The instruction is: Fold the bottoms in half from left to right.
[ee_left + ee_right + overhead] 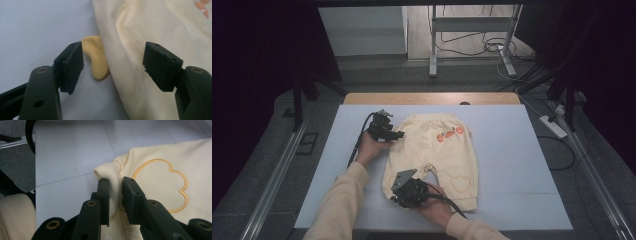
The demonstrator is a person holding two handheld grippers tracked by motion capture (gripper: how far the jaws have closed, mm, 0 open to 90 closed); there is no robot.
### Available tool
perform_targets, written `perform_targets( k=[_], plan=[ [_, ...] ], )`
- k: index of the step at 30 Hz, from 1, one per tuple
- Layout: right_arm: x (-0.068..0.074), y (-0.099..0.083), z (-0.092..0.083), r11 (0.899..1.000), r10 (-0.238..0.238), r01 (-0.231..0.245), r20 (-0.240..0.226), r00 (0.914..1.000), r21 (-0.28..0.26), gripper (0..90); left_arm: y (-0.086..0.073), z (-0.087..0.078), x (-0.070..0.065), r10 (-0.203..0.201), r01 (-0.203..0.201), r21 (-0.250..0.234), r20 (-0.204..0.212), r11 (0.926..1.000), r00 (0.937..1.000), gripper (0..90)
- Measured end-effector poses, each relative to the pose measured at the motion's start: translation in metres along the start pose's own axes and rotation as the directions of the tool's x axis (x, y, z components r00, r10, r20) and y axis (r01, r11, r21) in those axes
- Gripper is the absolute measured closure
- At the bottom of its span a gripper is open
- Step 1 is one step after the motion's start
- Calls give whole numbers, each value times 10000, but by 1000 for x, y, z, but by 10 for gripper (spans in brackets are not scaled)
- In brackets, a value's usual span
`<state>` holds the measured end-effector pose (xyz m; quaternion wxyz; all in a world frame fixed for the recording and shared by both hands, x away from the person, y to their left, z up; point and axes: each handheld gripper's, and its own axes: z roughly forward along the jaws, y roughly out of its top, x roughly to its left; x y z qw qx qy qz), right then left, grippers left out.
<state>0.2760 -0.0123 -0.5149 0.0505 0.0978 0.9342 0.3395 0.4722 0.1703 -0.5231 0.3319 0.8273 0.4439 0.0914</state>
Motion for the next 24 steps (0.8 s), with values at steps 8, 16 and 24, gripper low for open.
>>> perform_targets(
  k=[8, 16, 24],
  plan=[
    [0, 0, 0, 10000, 39, -39, -40, 10000, -41, 755, -3, 9, -2, 215, -227, 393, 288, 9990, 9994, 481],
    [-1, 0, -1, 10000, 28, -28, -47, 10000, -64, 755, -4, 8, -5, 141, -186, 406, 1085, 9990, 9940, 804],
    [0, 3, -6, 9995, -50, 43, -205, 9998, -326, 756, -3, -11, 4, -264, 273, -34, 1618, 9996, 9865, 816]
  ],
)
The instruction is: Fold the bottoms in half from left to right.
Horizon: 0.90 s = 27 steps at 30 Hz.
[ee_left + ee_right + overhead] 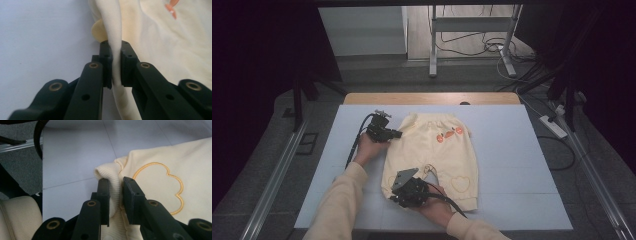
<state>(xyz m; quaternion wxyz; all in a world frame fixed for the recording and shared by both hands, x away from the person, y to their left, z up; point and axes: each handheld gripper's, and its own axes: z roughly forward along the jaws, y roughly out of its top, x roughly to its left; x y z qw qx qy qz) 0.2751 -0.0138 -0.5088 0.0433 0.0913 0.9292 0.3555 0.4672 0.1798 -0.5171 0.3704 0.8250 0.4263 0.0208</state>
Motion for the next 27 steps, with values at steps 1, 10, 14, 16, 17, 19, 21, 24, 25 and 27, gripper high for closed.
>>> perform_targets(
  k=[1, 10, 14, 16, 17, 19, 21, 24, 25, 27],
  plan=[
    [0, 1, 0, 10000, -88, 88, -9, 10000, -15, 756, 0, -3, 0, -51, 52, -112, 80, 9999, 10000, 817],
    [3, 4, -2, 9998, -141, 140, -55, 9999, -111, 756, 3, -15, -4, 88, -82, -306, 217, 9995, 9997, 830],
    [1, 4, -3, 9999, -148, 147, -96, 9998, -88, 756, 3, -16, -5, 97, -89, -321, 241, 9994, 9997, 830],
    [1, 4, -4, 9998, -116, 114, -119, 9999, -164, 756, 3, -16, -6, 106, -98, -315, 250, 9995, 9996, 830],
    [1, 5, -4, 9998, -118, 116, -125, 9999, -167, 756, 4, -17, -6, 123, -115, -310, 255, 9995, 9996, 830],
    [1, 5, -4, 9998, -129, 126, -129, 9998, -178, 756, 4, -18, -6, 142, -134, -327, 261, 9994, 9996, 829],
    [2, 5, -5, 9997, -154, 151, -122, 9998, -198, 756, 4, -20, -7, 184, -173, -335, 309, 9993, 9994, 829],
    [2, 6, -6, 9992, -282, 278, -139, 9995, -289, 756, 5, -23, -8, 228, -217, -327, 335, 9992, 9992, 830],
    [2, 7, -7, 9991, -291, 286, -152, 9995, -316, 757, 5, -24, -8, 221, -209, -347, 338, 9992, 9992, 829],
    [3, 8, -8, 9986, -293, 286, -165, 9994, -439, 758, 6, -26, -9, 233, -220, -372, 368, 9991, 9990, 830]
  ],
)
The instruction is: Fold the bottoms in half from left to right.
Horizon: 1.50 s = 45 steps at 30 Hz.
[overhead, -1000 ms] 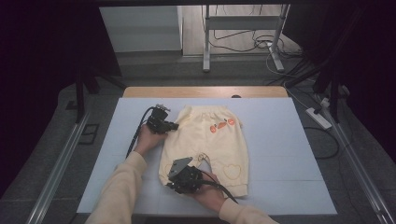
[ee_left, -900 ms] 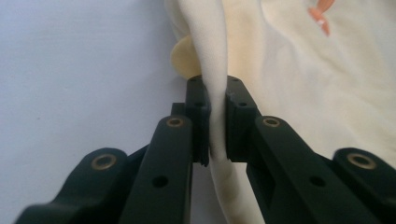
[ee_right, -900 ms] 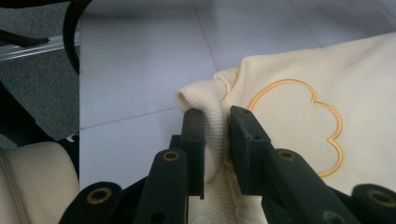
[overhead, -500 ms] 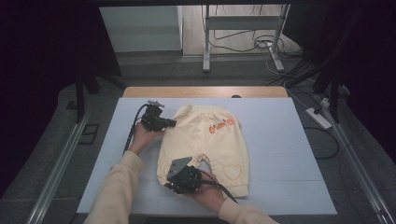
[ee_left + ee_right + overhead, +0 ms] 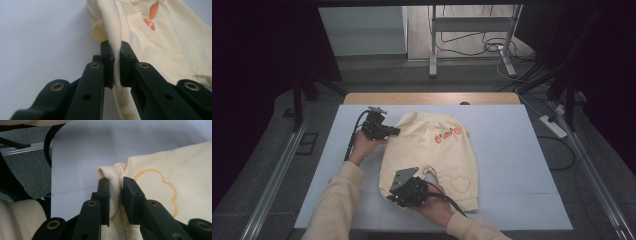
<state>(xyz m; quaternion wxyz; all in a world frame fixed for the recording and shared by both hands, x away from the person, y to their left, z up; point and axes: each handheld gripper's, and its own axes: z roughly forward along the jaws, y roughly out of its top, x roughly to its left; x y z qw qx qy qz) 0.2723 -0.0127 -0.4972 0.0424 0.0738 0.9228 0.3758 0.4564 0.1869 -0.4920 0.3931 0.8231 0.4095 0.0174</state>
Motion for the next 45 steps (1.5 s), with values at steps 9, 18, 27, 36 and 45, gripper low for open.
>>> perform_targets(
  k=[9, 18, 27, 36, 45],
  plan=[
    [6, 6, -1, 9998, -160, 158, -187, 9997, -118, 844, 1, -6, 0, -157, 159, -128, 147, 9998, 9998, 829],
    [1, -1, 8, 9992, 118, -112, -151, 9998, 388, 872, 0, -6, 2, -201, 203, -86, 215, 9998, 9996, 829],
    [2, 0, 7, 9997, 141, -136, -228, 9996, 216, 886, 0, -9, 2, -230, 234, -147, 242, 9996, 9994, 829],
    [11, 16, -6, 9982, -82, 59, -388, 9992, -598, 888, 4, -26, 2, -303, 333, -693, 433, 9970, 9986, 829],
    [12, 17, -1, 9978, 9, -42, -504, 9987, -664, 887, 4, -33, 6, -487, 545, -885, 665, 9946, 9966, 829]
  ],
)
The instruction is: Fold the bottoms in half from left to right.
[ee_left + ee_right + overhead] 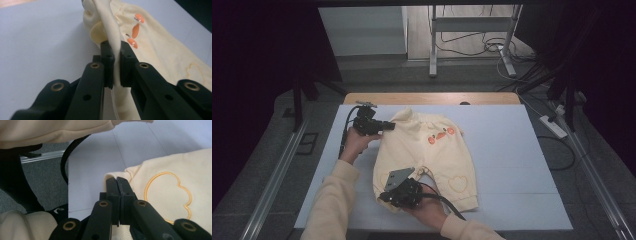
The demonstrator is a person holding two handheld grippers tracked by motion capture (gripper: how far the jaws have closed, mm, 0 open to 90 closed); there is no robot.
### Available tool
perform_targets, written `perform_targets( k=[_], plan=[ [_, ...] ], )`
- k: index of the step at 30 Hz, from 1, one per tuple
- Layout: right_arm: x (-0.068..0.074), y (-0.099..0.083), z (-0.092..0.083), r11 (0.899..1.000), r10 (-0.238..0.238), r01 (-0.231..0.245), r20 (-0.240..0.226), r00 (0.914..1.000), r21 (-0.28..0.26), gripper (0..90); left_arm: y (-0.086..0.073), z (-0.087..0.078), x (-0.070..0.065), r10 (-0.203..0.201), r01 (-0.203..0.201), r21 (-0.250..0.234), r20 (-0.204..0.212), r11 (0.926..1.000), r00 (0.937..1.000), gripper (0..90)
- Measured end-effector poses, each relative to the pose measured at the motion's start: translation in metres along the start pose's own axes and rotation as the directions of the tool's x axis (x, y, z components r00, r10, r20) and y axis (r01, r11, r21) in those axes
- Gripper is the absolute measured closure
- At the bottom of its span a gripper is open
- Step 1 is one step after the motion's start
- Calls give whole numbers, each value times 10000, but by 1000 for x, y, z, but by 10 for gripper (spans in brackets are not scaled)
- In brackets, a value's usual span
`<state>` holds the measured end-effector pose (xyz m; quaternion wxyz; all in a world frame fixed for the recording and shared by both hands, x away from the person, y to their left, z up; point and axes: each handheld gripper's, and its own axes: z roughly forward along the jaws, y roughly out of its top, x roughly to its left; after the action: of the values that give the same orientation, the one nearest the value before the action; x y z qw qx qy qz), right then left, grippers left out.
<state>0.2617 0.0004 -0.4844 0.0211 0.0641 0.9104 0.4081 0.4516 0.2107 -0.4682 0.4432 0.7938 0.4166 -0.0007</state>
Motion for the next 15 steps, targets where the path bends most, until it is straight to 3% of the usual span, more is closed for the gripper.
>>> perform_targets(
  k=[6, 11, 15],
  plan=[
    [4, 9, 0, 9996, -157, 154, -124, 9998, -256, 887, 4, -17, 0, 0, -4, -431, -90, 9991, 10000, 829],
    [5, 9, 3, 9997, -221, 221, -78, 9997, -72, 887, 1, -12, 5, -196, 195, -103, -150, 9998, 9997, 829],
    [3, 11, 1, 9997, -122, 120, -93, 9999, -191, 887, 2, -21, 4, -187, 180, -382, -162, 9991, 9997, 829]
  ],
)
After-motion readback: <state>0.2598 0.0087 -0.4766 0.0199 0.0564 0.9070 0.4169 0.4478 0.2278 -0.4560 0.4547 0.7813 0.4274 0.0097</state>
